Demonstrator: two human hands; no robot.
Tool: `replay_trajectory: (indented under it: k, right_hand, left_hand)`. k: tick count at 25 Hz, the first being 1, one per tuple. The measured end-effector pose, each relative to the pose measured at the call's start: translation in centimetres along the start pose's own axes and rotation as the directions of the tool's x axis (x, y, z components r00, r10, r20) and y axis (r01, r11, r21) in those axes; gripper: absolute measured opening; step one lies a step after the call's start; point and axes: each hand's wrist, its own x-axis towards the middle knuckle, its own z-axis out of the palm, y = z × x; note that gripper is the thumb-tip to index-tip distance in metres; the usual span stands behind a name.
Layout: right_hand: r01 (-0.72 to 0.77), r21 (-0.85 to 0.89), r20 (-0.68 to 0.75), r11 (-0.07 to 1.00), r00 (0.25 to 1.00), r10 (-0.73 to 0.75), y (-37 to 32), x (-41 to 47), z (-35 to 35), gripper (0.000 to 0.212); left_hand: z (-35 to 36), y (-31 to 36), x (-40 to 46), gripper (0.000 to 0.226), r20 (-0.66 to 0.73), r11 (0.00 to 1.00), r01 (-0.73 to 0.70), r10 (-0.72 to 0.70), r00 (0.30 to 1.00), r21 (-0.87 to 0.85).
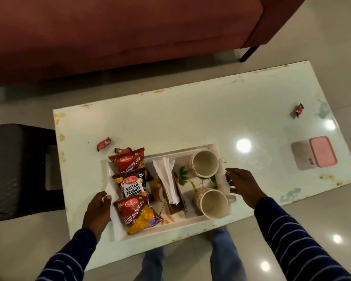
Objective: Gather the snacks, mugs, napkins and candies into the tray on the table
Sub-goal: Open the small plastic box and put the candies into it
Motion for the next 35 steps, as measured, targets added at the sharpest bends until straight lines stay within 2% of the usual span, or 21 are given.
replay_trajectory:
  k: [3, 8, 13, 19, 24, 35]
  right_hand:
    - [0.061, -0.006, 0.041, 0.998, 0.997, -0.061, 0.1, 0.4, -0.3, 0.026]
    - [0.099, 0.000, 0.005, 0.995, 0.995, -0.099, 0.2, 2.2, -4.2, 0.028]
    - [0.124, -0.003, -0.031, 0.992, 0.992, -0.124, -1.8, 5.1, -10.5, 0.024]
    - [0.145, -0.027, -0.057, 0.989, 0.988, -0.146, -4.2, 9.6, -15.2, 0.025]
    - [0.145, -0.031, -0.030, 0.989, 0.989, -0.146, -5.3, 12.0, -16.3, 0.025]
    - [0.153, -0.008, -0.043, 0.988, 0.987, -0.153, -5.1, 13.5, -16.0, 0.023]
  left_hand:
    - [0.6, 0.0, 0.1, 0.024, -0.024, 0.997, 0.012, -0.013, 1.000, -0.071]
    - [4.4, 1.0, -0.8, 0.015, -0.008, 0.988, 0.016, -0.017, 1.000, -0.152]
    - [10.3, 5.1, -1.3, 0.008, -0.013, 0.985, -0.007, 0.004, 1.000, -0.173]
    - [15.4, 8.3, -0.2, 0.027, 0.000, 0.969, 0.018, -0.019, 1.000, -0.247]
    - [17.3, 9.4, 0.5, 0.024, -0.042, 0.961, 0.022, -0.035, 0.999, -0.275]
    - [18.0, 8.8, 0.6, 0.037, -0.122, 0.969, -0.023, -0.008, 0.993, -0.247]
